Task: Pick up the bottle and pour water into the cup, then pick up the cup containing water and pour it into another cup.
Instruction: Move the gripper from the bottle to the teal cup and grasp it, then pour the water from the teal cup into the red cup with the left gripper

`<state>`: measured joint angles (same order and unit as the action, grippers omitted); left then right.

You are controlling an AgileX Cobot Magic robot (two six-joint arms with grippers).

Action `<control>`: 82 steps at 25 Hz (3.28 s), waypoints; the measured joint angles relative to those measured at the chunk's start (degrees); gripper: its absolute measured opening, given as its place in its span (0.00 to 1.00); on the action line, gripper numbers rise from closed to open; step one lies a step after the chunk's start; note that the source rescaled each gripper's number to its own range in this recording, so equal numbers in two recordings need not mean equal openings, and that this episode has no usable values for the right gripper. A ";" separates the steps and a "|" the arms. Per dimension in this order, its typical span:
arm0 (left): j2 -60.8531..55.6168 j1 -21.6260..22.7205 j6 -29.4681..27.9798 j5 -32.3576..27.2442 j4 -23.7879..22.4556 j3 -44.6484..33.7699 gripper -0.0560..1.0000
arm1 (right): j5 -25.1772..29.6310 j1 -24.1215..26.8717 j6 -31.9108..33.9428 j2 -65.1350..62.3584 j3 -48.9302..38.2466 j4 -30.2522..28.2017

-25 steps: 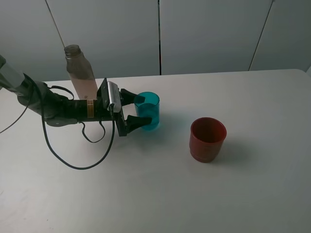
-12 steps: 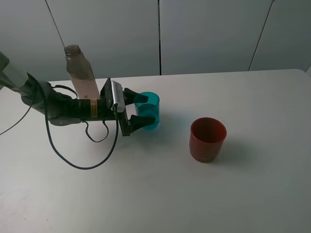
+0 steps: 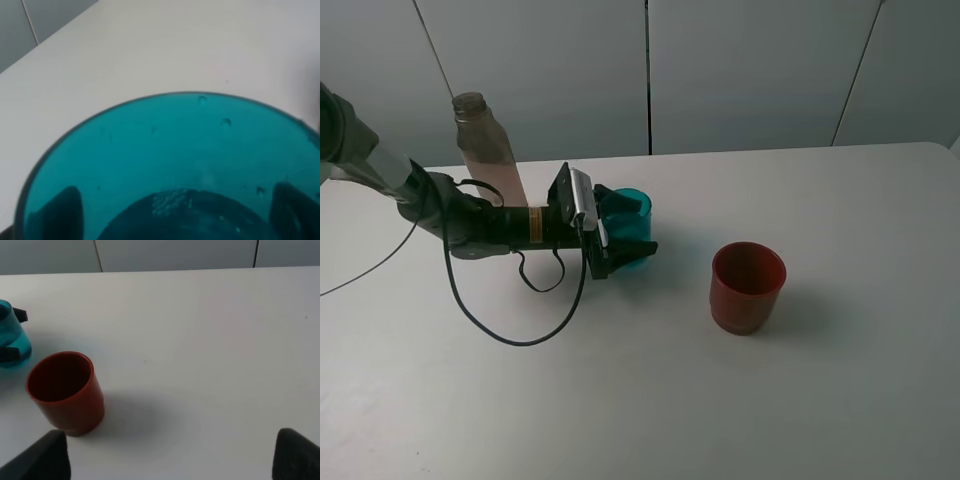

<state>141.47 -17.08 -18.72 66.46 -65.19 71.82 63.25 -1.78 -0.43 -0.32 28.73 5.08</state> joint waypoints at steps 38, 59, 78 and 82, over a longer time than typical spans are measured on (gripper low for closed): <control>-8.11 -2.64 -1.69 -7.84 -3.26 0.60 0.21 | 0.00 0.00 0.00 0.00 0.00 0.00; -18.91 -15.09 1.17 -25.94 -8.30 0.50 0.21 | 0.00 0.00 0.12 0.00 0.00 0.00; -20.27 -22.64 11.55 -36.37 -9.68 0.50 0.21 | 0.00 0.00 0.43 0.00 0.00 0.00; -20.27 -22.99 12.93 -37.42 -9.92 0.50 0.21 | 0.00 0.00 0.11 0.00 0.00 0.00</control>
<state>121.20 -40.07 -5.79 29.04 -75.11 72.33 63.25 -1.78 -0.31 -0.32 28.73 5.08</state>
